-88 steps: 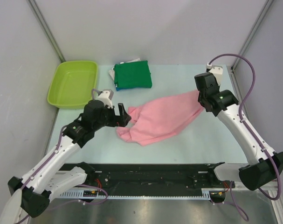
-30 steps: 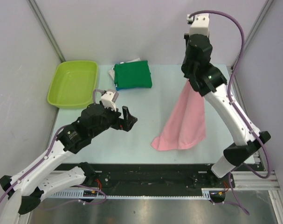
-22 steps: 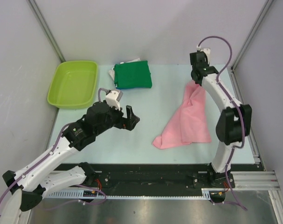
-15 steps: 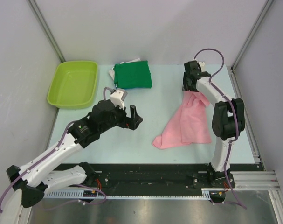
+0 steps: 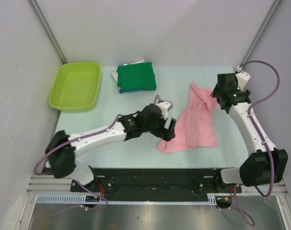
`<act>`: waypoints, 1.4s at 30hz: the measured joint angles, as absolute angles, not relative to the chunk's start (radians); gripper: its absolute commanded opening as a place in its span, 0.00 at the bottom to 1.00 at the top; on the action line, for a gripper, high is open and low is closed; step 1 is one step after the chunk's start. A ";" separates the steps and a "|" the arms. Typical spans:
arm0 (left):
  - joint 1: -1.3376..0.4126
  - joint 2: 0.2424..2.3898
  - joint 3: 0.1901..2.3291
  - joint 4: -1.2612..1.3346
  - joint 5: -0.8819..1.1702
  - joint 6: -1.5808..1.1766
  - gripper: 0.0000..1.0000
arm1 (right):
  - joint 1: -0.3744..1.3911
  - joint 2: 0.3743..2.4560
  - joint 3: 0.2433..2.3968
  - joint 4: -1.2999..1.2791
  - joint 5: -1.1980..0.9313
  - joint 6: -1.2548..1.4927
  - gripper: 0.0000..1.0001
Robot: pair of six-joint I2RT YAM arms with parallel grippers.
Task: Fold and stack the t-shirts
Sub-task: Flatten the tshirt out
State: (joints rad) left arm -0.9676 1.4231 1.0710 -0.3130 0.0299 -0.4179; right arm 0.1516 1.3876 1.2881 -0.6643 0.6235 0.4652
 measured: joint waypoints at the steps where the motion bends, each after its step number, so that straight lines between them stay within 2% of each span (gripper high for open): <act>1: -0.987 1.476 1.115 -0.315 0.030 -0.417 0.97 | 0.130 1.356 1.265 -0.673 0.619 0.480 1.00; 9: -1.144 1.933 1.677 -0.412 -0.061 -0.351 0.97 | 0.051 1.162 1.177 -0.714 0.587 0.534 1.00; 15: -1.214 2.187 1.954 -0.514 -0.104 -0.278 0.98 | 0.046 1.143 1.127 -0.712 0.573 0.548 1.00; 24: -1.226 2.395 2.072 -0.609 -0.141 -0.205 0.99 | 0.042 1.151 1.091 -0.699 0.542 0.550 1.00; 33: -1.227 2.452 2.109 -0.607 -0.167 -0.175 0.98 | 0.041 1.151 1.078 -0.681 0.533 0.550 1.00; 39: -1.229 2.450 2.084 -0.574 -0.169 -0.175 0.78 | 0.041 1.151 1.062 -0.676 0.533 0.550 1.00; 40: -1.229 2.442 2.062 -0.554 -0.172 -0.178 0.72 | 0.041 1.151 1.060 -0.676 0.533 0.550 1.00; 42: -1.229 2.414 2.012 -0.527 -0.174 -0.183 0.70 | 0.041 1.151 1.058 -0.675 0.533 0.550 1.00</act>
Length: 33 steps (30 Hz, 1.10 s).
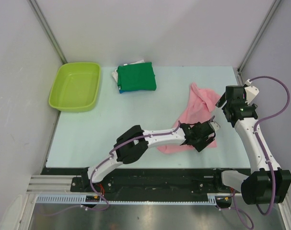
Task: Fold and stack the t-shirts
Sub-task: Flatten the tshirt out
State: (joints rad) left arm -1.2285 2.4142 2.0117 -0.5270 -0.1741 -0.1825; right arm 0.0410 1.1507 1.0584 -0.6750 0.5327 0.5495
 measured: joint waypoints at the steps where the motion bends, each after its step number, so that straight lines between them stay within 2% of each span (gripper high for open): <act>1: -1.229 2.397 1.982 -0.513 -0.178 -0.182 0.63 | 0.041 1.150 1.058 -0.675 0.533 0.550 1.00; 3: -1.229 2.355 1.917 -0.493 -0.180 -0.183 0.62 | 0.041 1.148 1.055 -0.674 0.532 0.550 1.00; 4: -1.229 2.337 1.896 -0.493 -0.181 -0.184 0.56 | 0.041 1.146 1.053 -0.674 0.531 0.550 1.00; 7: -1.230 2.271 1.834 -0.489 -0.183 -0.189 0.52 | 0.041 1.140 1.048 -0.672 0.524 0.550 1.00; 15: -1.230 1.971 1.639 -0.442 -0.209 -0.211 0.44 | 0.041 1.122 1.028 -0.665 0.506 0.550 1.00; 20: -1.217 1.869 1.610 -0.399 -0.202 -0.217 0.49 | 0.047 1.122 1.028 -0.660 0.503 0.550 1.00; 21: -1.217 1.875 1.616 -0.394 -0.199 -0.217 0.55 | 0.049 1.122 1.028 -0.660 0.503 0.550 1.00; 27: -1.238 2.081 1.794 -0.414 -0.160 -0.183 0.73 | 0.048 1.107 1.028 -0.660 0.506 0.549 1.00; 33: -1.258 2.258 1.907 -0.419 -0.063 -0.150 0.79 | 0.046 1.092 1.028 -0.659 0.506 0.547 1.00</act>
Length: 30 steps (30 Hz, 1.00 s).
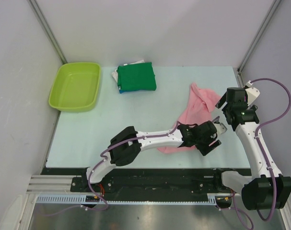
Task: Fold and stack the t-shirts
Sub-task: Flatten the tshirt out
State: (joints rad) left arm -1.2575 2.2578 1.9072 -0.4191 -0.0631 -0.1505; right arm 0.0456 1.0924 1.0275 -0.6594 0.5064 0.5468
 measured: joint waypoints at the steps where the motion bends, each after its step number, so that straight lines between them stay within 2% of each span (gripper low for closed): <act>1: -1.259 2.271 1.907 -0.420 -0.047 -0.147 0.80 | 0.046 1.093 1.027 -0.659 0.506 0.546 1.00; 19: -1.259 2.421 1.974 -0.338 0.100 -0.094 0.84 | 0.045 1.105 1.025 -0.652 0.506 0.546 1.00; 22: -1.259 2.438 1.999 -0.339 0.097 -0.094 0.74 | 0.044 1.105 1.018 -0.650 0.506 0.546 1.00; 23: -1.259 2.444 2.006 -0.340 0.091 -0.093 0.62 | 0.044 1.105 1.016 -0.649 0.506 0.546 1.00; 24: -1.259 2.448 2.012 -0.340 0.084 -0.092 0.57 | 0.044 1.105 1.015 -0.649 0.506 0.546 1.00; 28: -1.250 2.455 2.016 -0.336 0.072 -0.089 0.52 | 0.044 1.105 1.014 -0.647 0.506 0.546 1.00; 29: -1.246 2.455 2.016 -0.335 0.073 -0.089 0.42 | 0.044 1.105 1.013 -0.646 0.506 0.546 1.00; 30: -1.243 2.455 2.016 -0.334 0.072 -0.091 0.38 | 0.044 1.105 1.013 -0.646 0.506 0.546 1.00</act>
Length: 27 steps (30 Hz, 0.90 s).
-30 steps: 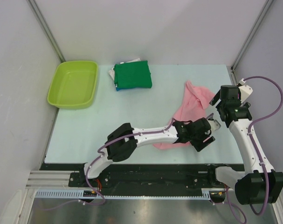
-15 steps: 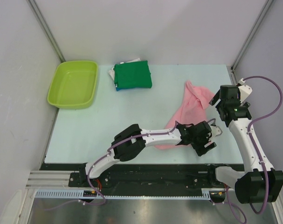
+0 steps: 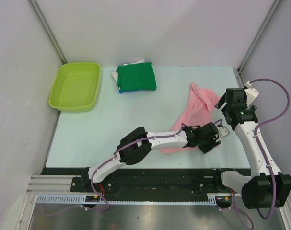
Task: Fold and stack the t-shirts
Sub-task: Flatten the tshirt out
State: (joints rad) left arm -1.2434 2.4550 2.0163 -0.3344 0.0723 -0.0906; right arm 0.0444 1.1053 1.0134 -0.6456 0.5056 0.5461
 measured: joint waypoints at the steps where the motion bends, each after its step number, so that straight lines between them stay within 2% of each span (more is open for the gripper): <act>1: -1.240 2.455 2.016 -0.334 0.068 -0.093 0.35 | 0.044 1.105 1.013 -0.645 0.505 0.546 1.00; 2: -1.237 2.456 2.016 -0.334 0.064 -0.094 0.29 | 0.044 1.105 1.013 -0.645 0.505 0.546 1.00; 4: -1.230 2.458 2.016 -0.332 0.057 -0.097 0.26 | 0.044 1.105 1.012 -0.645 0.504 0.546 1.00; 6: -1.223 2.459 2.016 -0.331 0.058 -0.102 0.01 | 0.044 1.105 1.012 -0.645 0.502 0.546 1.00; 12: -1.210 2.458 2.002 -0.313 0.056 -0.120 0.00 | 0.044 1.105 1.012 -0.645 0.499 0.546 1.00; 18: -1.210 2.414 1.895 -0.206 0.049 -0.135 0.00 | 0.044 1.105 1.010 -0.643 0.498 0.546 1.00; 27: -1.183 2.154 1.569 -0.204 -0.008 -0.192 0.00 | 0.047 1.103 1.000 -0.636 0.492 0.546 1.00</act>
